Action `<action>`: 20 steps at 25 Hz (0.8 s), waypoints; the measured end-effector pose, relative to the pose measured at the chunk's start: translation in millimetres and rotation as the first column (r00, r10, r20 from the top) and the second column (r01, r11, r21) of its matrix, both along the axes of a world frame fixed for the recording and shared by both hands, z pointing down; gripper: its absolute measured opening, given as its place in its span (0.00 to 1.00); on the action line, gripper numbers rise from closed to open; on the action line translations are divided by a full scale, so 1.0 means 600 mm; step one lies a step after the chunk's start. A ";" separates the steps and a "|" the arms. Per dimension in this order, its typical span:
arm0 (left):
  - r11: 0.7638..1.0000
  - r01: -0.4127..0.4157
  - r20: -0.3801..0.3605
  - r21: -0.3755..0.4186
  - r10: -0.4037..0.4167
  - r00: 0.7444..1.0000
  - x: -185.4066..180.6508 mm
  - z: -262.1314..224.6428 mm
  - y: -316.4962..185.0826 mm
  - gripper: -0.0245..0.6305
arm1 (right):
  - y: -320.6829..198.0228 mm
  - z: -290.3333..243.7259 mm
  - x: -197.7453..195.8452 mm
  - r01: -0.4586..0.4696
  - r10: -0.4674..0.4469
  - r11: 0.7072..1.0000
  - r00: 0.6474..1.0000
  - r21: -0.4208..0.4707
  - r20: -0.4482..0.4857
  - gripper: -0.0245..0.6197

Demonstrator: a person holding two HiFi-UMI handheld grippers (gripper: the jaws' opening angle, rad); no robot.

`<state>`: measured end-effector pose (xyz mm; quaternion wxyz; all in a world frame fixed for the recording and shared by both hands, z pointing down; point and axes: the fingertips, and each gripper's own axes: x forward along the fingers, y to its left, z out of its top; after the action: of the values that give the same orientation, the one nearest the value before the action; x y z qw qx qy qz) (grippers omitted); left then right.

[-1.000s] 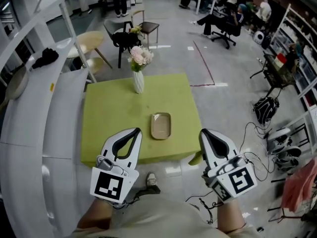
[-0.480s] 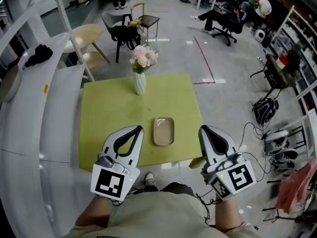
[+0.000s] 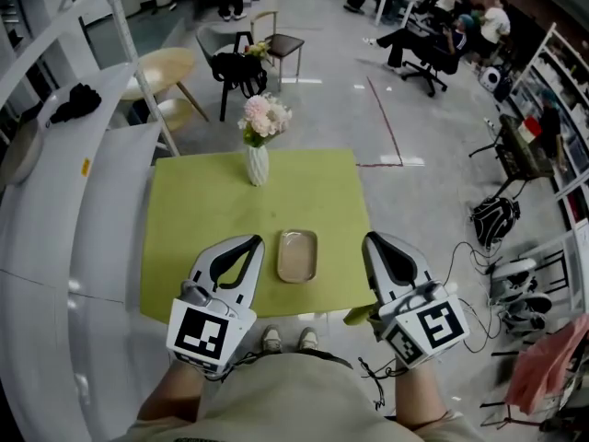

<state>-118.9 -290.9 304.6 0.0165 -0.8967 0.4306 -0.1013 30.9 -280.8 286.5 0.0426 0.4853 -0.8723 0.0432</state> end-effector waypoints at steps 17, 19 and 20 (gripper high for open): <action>0.987 0.077 0.113 -0.144 -0.061 0.992 0.038 0.118 -0.077 0.21 | -0.073 0.113 0.047 0.020 -0.018 0.991 1.000 -0.130 0.015 0.05; 0.981 0.089 0.112 -0.172 -0.071 0.991 0.038 0.143 -0.089 0.22 | -0.081 0.138 0.047 0.022 -0.020 0.987 1.000 -0.161 0.016 0.05; 0.977 0.094 0.101 -0.191 -0.075 0.992 0.038 0.155 -0.095 0.22 | -0.085 0.148 0.047 0.024 -0.021 0.984 1.000 -0.174 0.016 0.05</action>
<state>-96.0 -347.7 397.5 -0.0558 -0.8692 0.4550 -0.1854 59.1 -331.8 375.5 0.0791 0.4696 -0.8708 0.1223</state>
